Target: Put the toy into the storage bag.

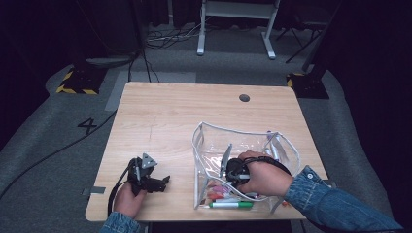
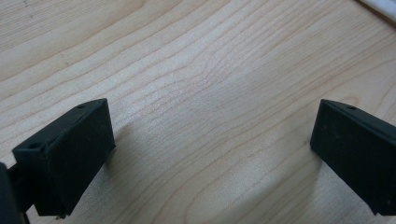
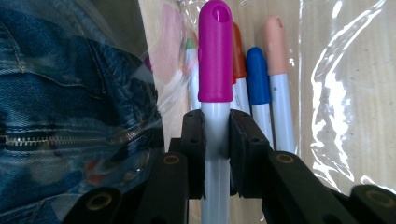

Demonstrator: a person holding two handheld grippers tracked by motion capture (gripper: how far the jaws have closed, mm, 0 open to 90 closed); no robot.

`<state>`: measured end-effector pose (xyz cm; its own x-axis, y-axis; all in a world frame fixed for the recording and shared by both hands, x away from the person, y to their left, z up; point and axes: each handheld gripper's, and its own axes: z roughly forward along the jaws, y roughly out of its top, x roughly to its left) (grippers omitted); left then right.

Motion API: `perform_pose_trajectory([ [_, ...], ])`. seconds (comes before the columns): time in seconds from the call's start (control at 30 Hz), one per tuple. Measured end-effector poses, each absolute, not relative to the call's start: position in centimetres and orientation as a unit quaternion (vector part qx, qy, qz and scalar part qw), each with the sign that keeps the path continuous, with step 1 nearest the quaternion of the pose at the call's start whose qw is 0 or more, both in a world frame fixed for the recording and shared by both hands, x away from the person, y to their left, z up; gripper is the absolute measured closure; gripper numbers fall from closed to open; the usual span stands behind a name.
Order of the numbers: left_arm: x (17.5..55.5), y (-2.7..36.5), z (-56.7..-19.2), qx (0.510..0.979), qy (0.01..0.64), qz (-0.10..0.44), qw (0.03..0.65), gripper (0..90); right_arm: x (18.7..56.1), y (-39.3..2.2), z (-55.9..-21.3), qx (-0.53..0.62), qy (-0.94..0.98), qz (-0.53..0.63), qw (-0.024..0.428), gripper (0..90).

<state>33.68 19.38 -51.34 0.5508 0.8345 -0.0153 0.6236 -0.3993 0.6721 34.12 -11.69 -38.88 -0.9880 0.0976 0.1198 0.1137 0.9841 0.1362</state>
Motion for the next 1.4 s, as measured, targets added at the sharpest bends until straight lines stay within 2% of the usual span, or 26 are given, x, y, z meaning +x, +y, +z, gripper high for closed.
perform_pose_trajectory([
  [0.3, 33.7, 19.4, -51.3, 0.820, 0.444, 0.164, 0.321, 0.0, 34.5, -11.4, -40.2, -0.040, -0.995, -0.045, 0.076, 76.3],
  [0.43, 33.7, 19.4, -51.3, 0.820, 0.445, 0.163, 0.321, 0.0, 34.6, -11.5, -40.8, -0.045, -0.995, -0.041, 0.081, 66.3],
  [0.6, 33.7, 19.4, -51.3, 0.820, 0.445, 0.163, 0.321, 0.0, 35.1, -11.9, -39.8, -0.060, -0.995, -0.075, 0.040, 49.4],
  [0.73, 33.7, 19.4, -51.3, 0.820, 0.445, 0.163, 0.321, 0.0, 35.5, -12.5, -37.8, -0.080, -0.991, -0.111, 0.007, 44.5],
  [1.2, 33.7, 19.4, -51.3, 0.820, 0.444, 0.164, 0.321, 0.0, 37.7, -17.6, -29.5, -0.186, -0.945, -0.248, -0.100, 40.6],
  [1.4, 33.7, 19.4, -51.3, 0.820, 0.444, 0.165, 0.320, 0.0, 39.7, -20.8, -27.6, -0.245, -0.919, -0.278, -0.135, 40.9],
])
